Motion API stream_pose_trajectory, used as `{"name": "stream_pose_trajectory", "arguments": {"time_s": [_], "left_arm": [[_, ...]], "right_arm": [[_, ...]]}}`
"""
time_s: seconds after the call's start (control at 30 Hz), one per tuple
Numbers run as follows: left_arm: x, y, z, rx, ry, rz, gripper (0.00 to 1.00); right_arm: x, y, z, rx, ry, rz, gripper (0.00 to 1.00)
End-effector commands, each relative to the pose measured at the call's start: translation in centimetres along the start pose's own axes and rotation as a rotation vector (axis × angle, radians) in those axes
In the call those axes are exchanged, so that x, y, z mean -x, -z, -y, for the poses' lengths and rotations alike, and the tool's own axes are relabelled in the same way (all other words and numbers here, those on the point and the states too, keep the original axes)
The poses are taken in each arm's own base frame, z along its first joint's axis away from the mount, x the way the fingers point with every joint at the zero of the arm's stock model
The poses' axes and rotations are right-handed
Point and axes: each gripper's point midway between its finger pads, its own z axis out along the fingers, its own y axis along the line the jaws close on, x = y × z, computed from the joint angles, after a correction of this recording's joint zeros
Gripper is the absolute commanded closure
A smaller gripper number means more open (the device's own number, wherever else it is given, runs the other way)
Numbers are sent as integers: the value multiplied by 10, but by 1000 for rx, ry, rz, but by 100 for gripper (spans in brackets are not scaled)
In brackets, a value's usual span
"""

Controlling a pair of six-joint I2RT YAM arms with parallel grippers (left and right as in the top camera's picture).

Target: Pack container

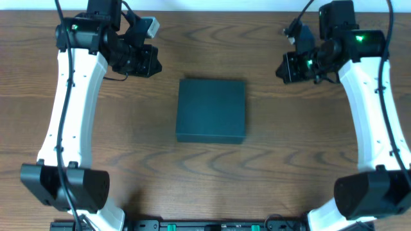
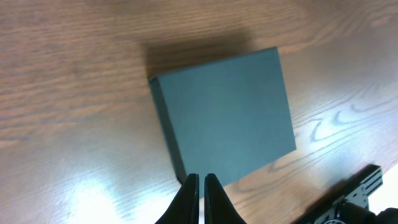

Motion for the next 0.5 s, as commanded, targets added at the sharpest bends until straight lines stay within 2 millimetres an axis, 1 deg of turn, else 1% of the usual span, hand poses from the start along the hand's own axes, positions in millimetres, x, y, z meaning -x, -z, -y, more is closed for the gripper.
{"name": "stream_pose_trajectory", "arguments": {"time_s": [0.0, 0.03, 0.1, 0.2, 0.27, 0.33, 0.37, 0.4, 0.47], "left_arm": [[-10, 20, 12, 60, -47, 38, 94], [-15, 23, 16, 60, -58, 46, 94], [-37, 27, 22, 58, -72, 64, 94], [-71, 26, 25, 49, -60, 76, 94], [-100, 26, 28, 38, -61, 87, 94], [-127, 29, 32, 31, -57, 110, 94], [-143, 31, 33, 31, -49, 128, 94], [-166, 35, 36, 30, -44, 157, 94], [-191, 40, 40, 27, -29, 203, 94]], "right_arm": [[-8, 28, -12, -10, 63, 41, 98], [-14, 34, -15, -11, 66, 46, 98], [-29, 46, -22, -13, 74, 66, 98], [-58, 52, -29, -6, 78, 84, 98], [-86, 49, -37, 24, 85, 100, 98], [-115, 44, -38, 26, 76, 119, 98], [-134, 41, -38, 27, 66, 132, 98], [-161, 38, -41, 36, 47, 150, 98], [-187, 39, -45, 45, 35, 178, 98]]}}
